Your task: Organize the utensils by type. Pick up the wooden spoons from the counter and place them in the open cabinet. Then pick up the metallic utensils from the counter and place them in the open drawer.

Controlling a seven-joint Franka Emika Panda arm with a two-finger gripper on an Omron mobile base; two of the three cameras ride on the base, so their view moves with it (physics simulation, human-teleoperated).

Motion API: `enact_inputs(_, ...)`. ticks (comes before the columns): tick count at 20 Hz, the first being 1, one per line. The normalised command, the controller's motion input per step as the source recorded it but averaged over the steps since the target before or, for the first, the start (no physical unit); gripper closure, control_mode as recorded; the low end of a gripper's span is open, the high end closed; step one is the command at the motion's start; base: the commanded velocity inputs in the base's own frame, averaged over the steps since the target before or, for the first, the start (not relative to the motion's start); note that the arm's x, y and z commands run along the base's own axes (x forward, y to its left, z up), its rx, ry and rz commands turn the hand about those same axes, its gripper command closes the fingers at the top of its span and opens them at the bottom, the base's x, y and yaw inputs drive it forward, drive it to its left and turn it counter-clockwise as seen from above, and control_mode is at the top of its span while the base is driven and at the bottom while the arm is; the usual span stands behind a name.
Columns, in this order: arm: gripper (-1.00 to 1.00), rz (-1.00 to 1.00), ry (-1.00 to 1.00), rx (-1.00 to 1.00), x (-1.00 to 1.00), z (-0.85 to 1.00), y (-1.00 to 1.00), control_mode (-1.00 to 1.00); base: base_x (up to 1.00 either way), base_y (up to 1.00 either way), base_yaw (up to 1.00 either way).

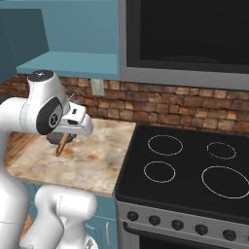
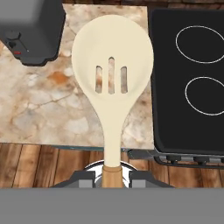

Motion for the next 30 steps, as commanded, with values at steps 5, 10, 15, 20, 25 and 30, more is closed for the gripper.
enact_inputs(5, 1.0, 0.1, -0.2, 0.0, 0.0, 0.0, 0.1, -1.0, 0.0, 0.0, 0.0)
enact_inputs(10, 1.0, 0.14, -0.09, 0.0, 0.03, 0.09, 0.09, -1.0, 0.0, 0.0, 0.0)
enact_inputs(15, 1.0, 0.1, -0.05, 0.0, 0.03, 0.21, 0.01, -1.0, 0.0, 0.0, 0.0)
enact_inputs(20, 1.0, 0.0, 0.0, 0.0, 0.07, 0.36, 0.04, -1.0, 0.0, 0.0, 0.0)
enact_inputs(25, 1.0, 0.0, -0.01, -0.01, 0.35, 0.22, 0.0, -1.0, 0.0, 0.0, 0.0)
enact_inputs(30, 1.0, 0.0, -0.06, -0.03, 0.42, 0.12, 0.0, -1.0, 0.0, 0.0, 0.0)
